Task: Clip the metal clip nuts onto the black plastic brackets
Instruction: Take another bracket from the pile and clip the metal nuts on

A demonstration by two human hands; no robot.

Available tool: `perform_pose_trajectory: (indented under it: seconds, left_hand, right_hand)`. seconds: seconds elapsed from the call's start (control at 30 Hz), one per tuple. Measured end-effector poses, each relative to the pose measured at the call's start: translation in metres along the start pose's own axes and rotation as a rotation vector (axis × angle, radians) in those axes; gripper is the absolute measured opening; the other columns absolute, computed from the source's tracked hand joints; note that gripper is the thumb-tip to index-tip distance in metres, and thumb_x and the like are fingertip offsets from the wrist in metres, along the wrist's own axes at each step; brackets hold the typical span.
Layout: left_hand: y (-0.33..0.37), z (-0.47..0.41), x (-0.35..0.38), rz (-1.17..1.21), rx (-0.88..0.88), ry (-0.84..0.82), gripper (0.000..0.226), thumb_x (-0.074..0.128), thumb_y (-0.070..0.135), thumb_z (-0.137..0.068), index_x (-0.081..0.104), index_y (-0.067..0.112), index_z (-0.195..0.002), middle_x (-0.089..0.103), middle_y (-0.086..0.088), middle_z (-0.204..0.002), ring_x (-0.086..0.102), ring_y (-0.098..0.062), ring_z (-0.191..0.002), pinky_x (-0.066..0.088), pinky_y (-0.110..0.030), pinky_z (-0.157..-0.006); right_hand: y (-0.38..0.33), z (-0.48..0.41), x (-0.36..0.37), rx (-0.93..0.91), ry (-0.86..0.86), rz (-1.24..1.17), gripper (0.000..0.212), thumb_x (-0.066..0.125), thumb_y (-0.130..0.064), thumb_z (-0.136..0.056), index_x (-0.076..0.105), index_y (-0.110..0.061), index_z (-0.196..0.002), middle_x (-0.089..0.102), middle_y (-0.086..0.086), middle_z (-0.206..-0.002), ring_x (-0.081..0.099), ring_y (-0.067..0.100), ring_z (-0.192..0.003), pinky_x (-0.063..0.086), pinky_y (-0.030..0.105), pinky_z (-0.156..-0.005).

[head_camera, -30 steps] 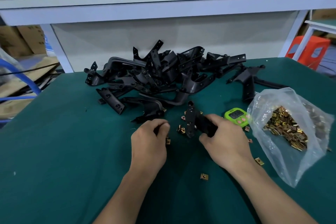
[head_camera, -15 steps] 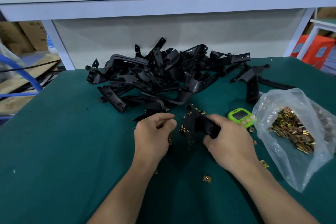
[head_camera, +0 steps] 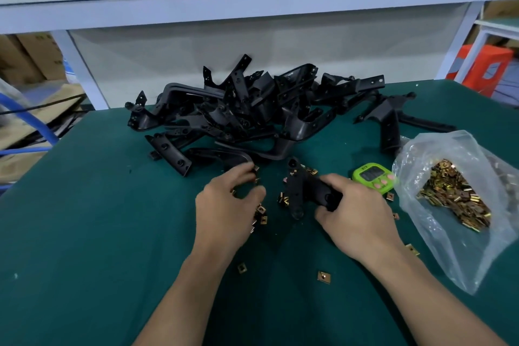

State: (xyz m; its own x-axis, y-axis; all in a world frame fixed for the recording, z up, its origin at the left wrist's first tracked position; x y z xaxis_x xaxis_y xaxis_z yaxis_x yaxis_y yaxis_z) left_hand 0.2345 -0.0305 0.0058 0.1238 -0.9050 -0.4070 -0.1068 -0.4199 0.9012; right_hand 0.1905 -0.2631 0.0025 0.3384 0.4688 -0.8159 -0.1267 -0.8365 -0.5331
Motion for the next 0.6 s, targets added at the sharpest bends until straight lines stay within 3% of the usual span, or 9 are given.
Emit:
perform_pose_trajectory:
  seconds: [0.07, 0.1, 0.17, 0.27, 0.37, 0.53, 0.6]
  left_hand:
    - [0.0, 0.001, 0.005, -0.145, 0.027, -0.075, 0.056, 0.072, 0.018, -0.089, 0.059, 0.054, -0.13, 0.067, 0.032, -0.108, 0.063, -0.002, -0.065, 0.051, -0.014, -0.061]
    - [0.001, 0.001, 0.004, -0.223, 0.059, -0.055, 0.052, 0.07, 0.016, -0.089, 0.062, 0.051, -0.126, 0.068, 0.028, -0.105, 0.063, -0.004, -0.072, 0.053, -0.019, -0.068]
    - [0.006, 0.003, -0.003, -0.349, 0.134, 0.033, 0.032, 0.07, 0.016, -0.085, 0.075, 0.045, -0.099, 0.066, 0.022, -0.096, 0.058, -0.006, -0.09, 0.05, -0.027, -0.085]
    - [0.018, 0.012, -0.004, -0.508, 0.295, 0.041, 0.01, 0.07, 0.032, -0.076, 0.076, 0.038, -0.072, 0.067, 0.023, -0.082, 0.05, -0.002, -0.09, 0.041, -0.026, -0.083]
    - [0.016, 0.018, 0.007, -0.675, 0.255, -0.087, 0.016, 0.067, 0.054, -0.078, 0.076, 0.045, -0.089, 0.069, 0.024, -0.091, 0.056, -0.005, -0.087, 0.035, -0.026, -0.07]
    - [0.02, 0.018, 0.016, -0.696, 0.272, -0.096, 0.01, 0.07, 0.036, -0.092, 0.079, 0.036, -0.098, 0.067, 0.016, -0.098, 0.058, -0.009, -0.083, 0.027, -0.021, -0.059]
    - [0.018, 0.016, 0.016, -0.684, 0.258, -0.126, 0.011, 0.07, 0.035, -0.093, 0.079, 0.035, -0.1, 0.065, 0.015, -0.099, 0.058, -0.009, -0.083, 0.033, -0.021, -0.061]
  right_hand:
    - [0.0, 0.0, 0.001, 0.005, -0.008, -0.003, 0.04, 0.07, -0.029, -0.074, 0.06, -0.048, -0.107, 0.063, -0.015, -0.071, 0.06, 0.019, -0.071, 0.046, 0.031, -0.061]
    - [0.0, 0.0, 0.001, 0.006, -0.01, -0.003, 0.039, 0.07, -0.029, -0.074, 0.06, -0.048, -0.107, 0.063, -0.015, -0.071, 0.06, 0.019, -0.07, 0.045, 0.031, -0.061]
    - [0.001, 0.0, 0.0, 0.013, -0.012, -0.012, 0.039, 0.071, -0.028, -0.074, 0.061, -0.048, -0.106, 0.064, -0.015, -0.072, 0.061, 0.019, -0.071, 0.049, 0.032, -0.062]
    - [0.001, 0.0, 0.0, 0.015, -0.01, -0.016, 0.039, 0.071, -0.029, -0.074, 0.061, -0.048, -0.107, 0.065, -0.015, -0.073, 0.062, 0.019, -0.072, 0.052, 0.034, -0.065]
    - [0.0, 0.0, 0.0, 0.013, -0.015, -0.022, 0.04, 0.071, -0.03, -0.074, 0.062, -0.048, -0.109, 0.065, -0.015, -0.074, 0.062, 0.019, -0.073, 0.053, 0.034, -0.064]
    - [0.001, -0.001, 0.0, 0.021, -0.024, -0.05, 0.041, 0.072, -0.031, -0.074, 0.062, -0.048, -0.11, 0.066, -0.015, -0.075, 0.063, 0.019, -0.073, 0.055, 0.035, -0.067]
    - [0.001, 0.0, -0.001, 0.026, -0.027, -0.058, 0.041, 0.071, -0.031, -0.074, 0.063, -0.048, -0.11, 0.067, -0.015, -0.076, 0.064, 0.019, -0.075, 0.055, 0.035, -0.068]
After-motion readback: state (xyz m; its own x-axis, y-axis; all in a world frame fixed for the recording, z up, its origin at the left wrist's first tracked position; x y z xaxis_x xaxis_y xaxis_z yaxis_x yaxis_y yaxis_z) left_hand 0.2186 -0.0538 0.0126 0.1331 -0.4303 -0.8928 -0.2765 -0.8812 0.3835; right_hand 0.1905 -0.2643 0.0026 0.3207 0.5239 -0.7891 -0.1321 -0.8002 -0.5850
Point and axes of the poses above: each hand's wrist, its own z-axis away from the middle knuckle, its own x-axis out of the palm, y = z × x, the point moved 8 cm from there along -z, towards the middle knuckle
